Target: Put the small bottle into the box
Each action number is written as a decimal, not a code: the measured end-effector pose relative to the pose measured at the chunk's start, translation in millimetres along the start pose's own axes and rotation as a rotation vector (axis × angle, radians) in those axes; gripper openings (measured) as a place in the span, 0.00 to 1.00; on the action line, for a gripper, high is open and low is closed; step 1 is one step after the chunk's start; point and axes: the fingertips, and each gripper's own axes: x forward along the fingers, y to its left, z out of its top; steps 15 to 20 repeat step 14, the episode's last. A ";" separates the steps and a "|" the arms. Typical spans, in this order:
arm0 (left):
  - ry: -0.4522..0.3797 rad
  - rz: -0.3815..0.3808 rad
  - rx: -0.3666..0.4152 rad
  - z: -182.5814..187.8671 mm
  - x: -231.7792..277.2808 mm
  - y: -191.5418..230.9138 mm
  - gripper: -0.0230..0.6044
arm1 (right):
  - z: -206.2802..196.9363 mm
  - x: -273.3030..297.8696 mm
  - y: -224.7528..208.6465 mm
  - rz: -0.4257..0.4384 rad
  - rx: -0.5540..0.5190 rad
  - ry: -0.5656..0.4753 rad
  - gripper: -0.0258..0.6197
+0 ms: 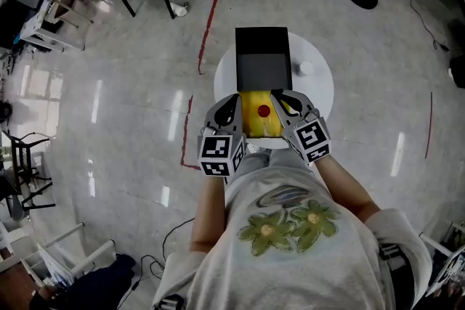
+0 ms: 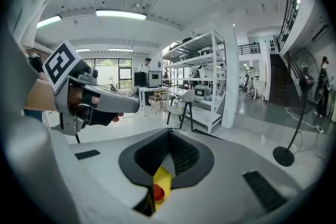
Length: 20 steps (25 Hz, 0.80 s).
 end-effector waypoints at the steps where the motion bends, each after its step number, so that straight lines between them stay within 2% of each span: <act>1: 0.000 0.000 0.001 -0.4 0.5 0.3 0.04 | -0.3 0.3 0.1 0.000 -0.001 0.001 0.04; 20: -0.009 0.006 -0.004 6.2 -0.6 9.4 0.04 | 5.5 2.9 0.7 0.001 -0.011 0.009 0.04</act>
